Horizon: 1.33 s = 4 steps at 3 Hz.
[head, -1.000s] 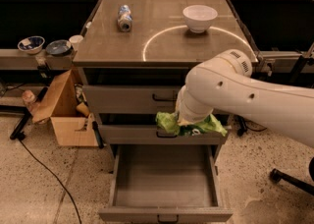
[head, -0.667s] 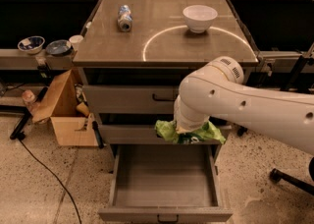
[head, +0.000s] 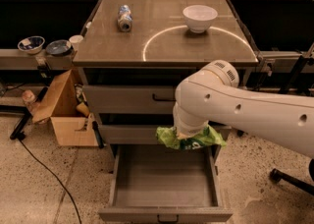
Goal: Place green rice chip bag into bottom drawer
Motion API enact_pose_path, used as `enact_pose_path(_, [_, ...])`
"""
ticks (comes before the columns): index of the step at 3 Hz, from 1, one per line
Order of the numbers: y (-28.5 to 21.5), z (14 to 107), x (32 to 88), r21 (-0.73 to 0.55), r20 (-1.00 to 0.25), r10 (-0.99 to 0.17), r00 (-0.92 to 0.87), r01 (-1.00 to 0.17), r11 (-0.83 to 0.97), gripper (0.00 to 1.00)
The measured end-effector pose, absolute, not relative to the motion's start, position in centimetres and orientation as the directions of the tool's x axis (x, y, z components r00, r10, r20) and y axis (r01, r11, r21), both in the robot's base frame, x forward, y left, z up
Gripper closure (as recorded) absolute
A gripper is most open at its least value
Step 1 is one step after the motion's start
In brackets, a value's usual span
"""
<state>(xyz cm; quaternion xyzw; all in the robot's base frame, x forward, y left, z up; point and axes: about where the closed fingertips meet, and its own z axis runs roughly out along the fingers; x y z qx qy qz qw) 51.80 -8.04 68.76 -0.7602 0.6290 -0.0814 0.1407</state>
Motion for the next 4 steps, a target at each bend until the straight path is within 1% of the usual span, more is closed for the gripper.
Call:
enact_pose_path(1, [-8.0, 67.8, 51.5, -0.315, -0.091, -0.972, 0.214, -0.932, -0.176, 1.00])
enact_pose_path(2, [-7.4, 65.4, 51.4, -0.303, -0.187, -0.952, 0.243, -0.936, -0.179, 1.00])
enact_pose_path(3, [-6.6, 61.9, 51.3, -0.265, -0.276, -0.924, 0.263, -0.945, -0.190, 1.00])
enact_pose_path(4, [-5.6, 57.7, 51.2, -0.210, -0.333, -0.906, 0.263, -0.957, -0.200, 1.00])
